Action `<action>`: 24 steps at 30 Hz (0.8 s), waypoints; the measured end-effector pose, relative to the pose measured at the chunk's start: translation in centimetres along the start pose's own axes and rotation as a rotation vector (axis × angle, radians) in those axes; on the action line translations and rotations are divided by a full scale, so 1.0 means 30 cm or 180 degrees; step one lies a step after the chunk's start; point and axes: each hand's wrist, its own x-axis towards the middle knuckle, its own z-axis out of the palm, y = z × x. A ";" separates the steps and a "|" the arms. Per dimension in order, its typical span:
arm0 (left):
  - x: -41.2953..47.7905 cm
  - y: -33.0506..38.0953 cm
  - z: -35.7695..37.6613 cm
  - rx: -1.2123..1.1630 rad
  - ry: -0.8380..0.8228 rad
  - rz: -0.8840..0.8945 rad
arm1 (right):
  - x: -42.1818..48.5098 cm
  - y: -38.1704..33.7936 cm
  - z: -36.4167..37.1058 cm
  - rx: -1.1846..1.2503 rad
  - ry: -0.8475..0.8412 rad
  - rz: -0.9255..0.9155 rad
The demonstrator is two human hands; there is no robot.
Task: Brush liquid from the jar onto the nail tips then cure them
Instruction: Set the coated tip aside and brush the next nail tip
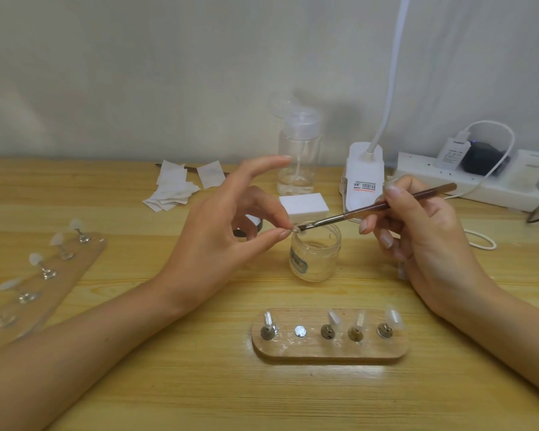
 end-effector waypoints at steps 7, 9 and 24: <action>0.003 0.000 -0.001 0.0180 -0.0050 0.0175 | 0.005 0.004 -0.006 0.0011 0.0025 -0.0003; 0.003 0.000 -0.003 0.0226 -0.0050 0.0216 | 0.005 0.006 -0.003 -0.0056 0.0047 0.0067; 0.003 0.001 -0.006 0.0275 -0.0054 0.0226 | 0.001 -0.003 -0.001 -0.0029 0.0007 -0.0013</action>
